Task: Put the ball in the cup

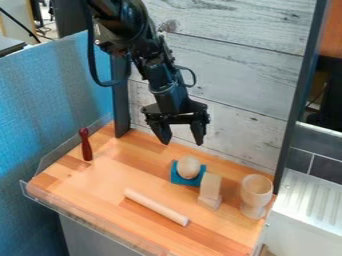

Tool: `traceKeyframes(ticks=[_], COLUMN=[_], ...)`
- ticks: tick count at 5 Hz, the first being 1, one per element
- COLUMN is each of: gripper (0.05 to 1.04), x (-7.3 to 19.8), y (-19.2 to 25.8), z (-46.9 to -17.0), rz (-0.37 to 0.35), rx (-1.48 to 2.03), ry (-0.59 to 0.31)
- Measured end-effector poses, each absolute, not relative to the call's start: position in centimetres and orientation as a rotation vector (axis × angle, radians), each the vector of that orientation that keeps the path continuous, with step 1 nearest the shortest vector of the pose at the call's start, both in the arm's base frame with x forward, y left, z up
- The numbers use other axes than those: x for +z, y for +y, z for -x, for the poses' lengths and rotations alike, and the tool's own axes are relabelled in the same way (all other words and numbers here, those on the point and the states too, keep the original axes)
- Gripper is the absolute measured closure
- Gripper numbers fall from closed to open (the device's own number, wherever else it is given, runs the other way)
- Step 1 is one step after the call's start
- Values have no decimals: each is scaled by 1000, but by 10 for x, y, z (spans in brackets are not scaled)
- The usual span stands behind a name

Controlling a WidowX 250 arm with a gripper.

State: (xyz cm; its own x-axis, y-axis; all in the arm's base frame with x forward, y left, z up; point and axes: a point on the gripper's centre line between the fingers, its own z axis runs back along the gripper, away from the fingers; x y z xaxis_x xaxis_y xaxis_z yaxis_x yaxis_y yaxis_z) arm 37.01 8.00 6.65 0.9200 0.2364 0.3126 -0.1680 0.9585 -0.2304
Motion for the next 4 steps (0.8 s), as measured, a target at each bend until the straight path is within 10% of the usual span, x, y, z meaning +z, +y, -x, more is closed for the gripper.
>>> traceKeyframes(ticks=[4], gripper=[83], x=[53], y=[82], z=[-375], rz=[185], rx=[-155], ry=[-273])
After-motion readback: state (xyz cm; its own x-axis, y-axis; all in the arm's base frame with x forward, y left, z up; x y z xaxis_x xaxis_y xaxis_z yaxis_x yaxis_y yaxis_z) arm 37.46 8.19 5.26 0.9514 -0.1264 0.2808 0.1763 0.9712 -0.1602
